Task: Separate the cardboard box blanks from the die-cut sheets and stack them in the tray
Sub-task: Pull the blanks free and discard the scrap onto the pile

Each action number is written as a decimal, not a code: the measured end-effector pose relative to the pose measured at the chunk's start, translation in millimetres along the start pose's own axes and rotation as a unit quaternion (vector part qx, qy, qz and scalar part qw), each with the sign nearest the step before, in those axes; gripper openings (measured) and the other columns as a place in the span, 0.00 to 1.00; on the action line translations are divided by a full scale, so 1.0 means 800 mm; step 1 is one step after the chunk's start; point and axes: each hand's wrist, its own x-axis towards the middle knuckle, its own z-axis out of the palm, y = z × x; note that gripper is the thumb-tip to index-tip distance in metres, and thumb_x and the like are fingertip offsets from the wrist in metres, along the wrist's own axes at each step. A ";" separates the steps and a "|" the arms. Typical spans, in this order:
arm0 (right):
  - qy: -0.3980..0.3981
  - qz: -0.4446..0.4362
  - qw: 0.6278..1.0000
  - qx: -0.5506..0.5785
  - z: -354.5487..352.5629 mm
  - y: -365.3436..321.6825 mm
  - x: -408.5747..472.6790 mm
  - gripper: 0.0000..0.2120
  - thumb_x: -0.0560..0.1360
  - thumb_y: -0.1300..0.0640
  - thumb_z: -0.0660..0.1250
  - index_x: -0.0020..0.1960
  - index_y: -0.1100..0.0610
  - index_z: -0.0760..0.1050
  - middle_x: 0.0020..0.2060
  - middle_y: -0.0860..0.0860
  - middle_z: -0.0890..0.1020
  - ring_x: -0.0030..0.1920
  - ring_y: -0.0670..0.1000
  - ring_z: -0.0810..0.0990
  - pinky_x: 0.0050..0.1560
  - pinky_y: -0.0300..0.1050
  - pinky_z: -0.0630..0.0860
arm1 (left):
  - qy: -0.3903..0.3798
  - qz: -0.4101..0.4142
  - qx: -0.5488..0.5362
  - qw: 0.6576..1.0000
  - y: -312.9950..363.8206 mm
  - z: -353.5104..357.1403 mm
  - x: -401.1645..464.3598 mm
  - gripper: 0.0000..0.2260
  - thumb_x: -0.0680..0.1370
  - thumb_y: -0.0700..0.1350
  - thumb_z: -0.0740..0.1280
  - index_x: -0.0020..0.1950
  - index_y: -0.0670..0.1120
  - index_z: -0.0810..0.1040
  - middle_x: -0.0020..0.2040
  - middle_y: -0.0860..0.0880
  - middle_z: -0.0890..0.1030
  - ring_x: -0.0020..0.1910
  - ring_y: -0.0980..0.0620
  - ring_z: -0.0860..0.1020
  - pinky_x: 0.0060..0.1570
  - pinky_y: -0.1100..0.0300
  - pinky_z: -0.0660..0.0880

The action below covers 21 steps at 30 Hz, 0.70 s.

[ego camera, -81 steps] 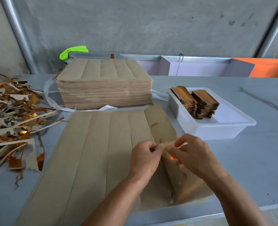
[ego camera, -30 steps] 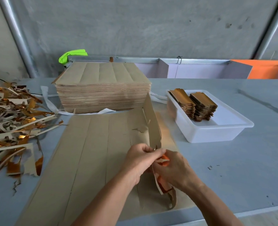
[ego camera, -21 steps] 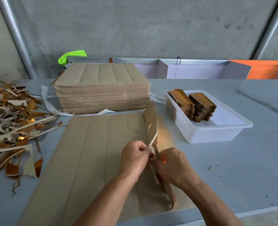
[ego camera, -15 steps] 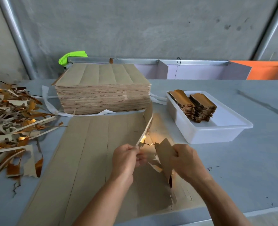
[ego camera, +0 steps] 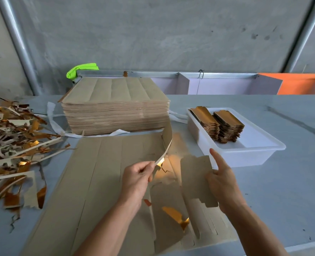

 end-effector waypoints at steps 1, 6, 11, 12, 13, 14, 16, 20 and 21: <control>-0.006 -0.005 1.000 -0.001 0.003 -0.001 0.000 0.25 0.81 0.65 0.54 0.71 0.41 0.63 0.57 0.50 0.73 0.48 0.55 0.76 0.35 0.52 0.81 | 0.002 0.000 0.022 1.000 -0.001 -0.001 0.002 0.12 0.78 0.40 0.66 0.34 0.50 0.80 0.25 0.53 0.71 0.25 0.59 0.67 0.26 0.69 0.64; 0.022 -0.065 0.994 -0.089 0.011 -0.007 0.004 0.14 0.80 0.64 0.59 0.59 0.51 0.77 0.52 0.51 0.74 0.39 0.54 0.76 0.34 0.52 0.80 | 0.014 -0.033 0.050 0.998 -0.006 -0.004 0.014 0.14 0.80 0.36 0.61 0.35 0.44 0.77 0.27 0.49 0.75 0.26 0.54 0.68 0.27 0.63 0.63; 0.061 -0.170 0.949 -0.257 0.036 -0.024 0.015 0.15 0.75 0.70 0.57 0.50 0.60 0.80 0.38 0.54 0.80 0.38 0.54 0.78 0.39 0.47 0.77 | 0.003 -0.035 0.020 0.999 0.002 -0.006 0.015 0.14 0.80 0.33 0.58 0.47 0.49 0.77 0.40 0.52 0.82 0.38 0.58 0.76 0.39 0.65 0.71; 0.055 -0.168 0.944 -0.277 0.043 -0.026 0.019 0.14 0.74 0.70 0.56 0.45 0.60 0.79 0.34 0.52 0.77 0.36 0.54 0.76 0.34 0.44 0.72 | -0.004 -0.033 0.029 0.999 0.002 -0.006 0.015 0.15 0.80 0.33 0.58 0.45 0.51 0.79 0.41 0.53 0.82 0.43 0.58 0.77 0.46 0.62 0.72; 0.046 -0.172 0.940 -0.290 0.051 -0.027 0.022 0.12 0.73 0.70 0.55 0.40 0.60 0.75 0.31 0.51 0.74 0.35 0.54 0.74 0.32 0.41 0.68 | -0.006 -0.032 0.036 0.999 0.002 -0.007 0.014 0.17 0.80 0.34 0.58 0.42 0.52 0.80 0.41 0.54 0.82 0.47 0.58 0.77 0.50 0.60 0.71; 0.035 -0.180 0.937 -0.297 0.060 -0.029 0.026 0.11 0.74 0.69 0.56 0.37 0.58 0.72 0.31 0.49 0.72 0.35 0.54 0.73 0.31 0.40 0.66 | -0.006 -0.032 0.039 0.999 0.002 -0.006 0.015 0.18 0.80 0.34 0.59 0.40 0.53 0.80 0.41 0.54 0.82 0.47 0.58 0.77 0.52 0.61 0.71; 0.010 -0.189 0.938 -0.290 0.078 -0.029 0.033 0.08 0.76 0.63 0.59 0.41 0.56 0.74 0.37 0.50 0.77 0.40 0.53 0.76 0.36 0.38 0.70 | -0.003 -0.027 0.043 0.999 0.003 -0.006 0.014 0.16 0.79 0.35 0.60 0.41 0.52 0.81 0.40 0.56 0.82 0.44 0.61 0.77 0.44 0.67 0.71; -0.021 -0.179 0.952 -0.246 0.102 -0.030 0.037 0.09 0.76 0.51 0.65 0.51 0.54 0.79 0.40 0.48 0.79 0.35 0.45 0.74 0.31 0.29 0.66 | -0.017 -0.005 0.057 0.998 -0.002 -0.009 0.017 0.10 0.79 0.41 0.63 0.44 0.50 0.83 0.29 0.61 0.78 0.28 0.67 0.73 0.27 0.73 0.66; -0.028 -0.183 0.952 -0.243 0.105 -0.031 0.037 0.10 0.75 0.49 0.66 0.48 0.54 0.80 0.37 0.47 0.78 0.33 0.44 0.73 0.29 0.28 0.63 | -0.016 -0.001 0.054 0.998 -0.003 -0.010 0.018 0.09 0.78 0.43 0.64 0.43 0.49 0.83 0.25 0.60 0.76 0.24 0.66 0.71 0.24 0.73 0.64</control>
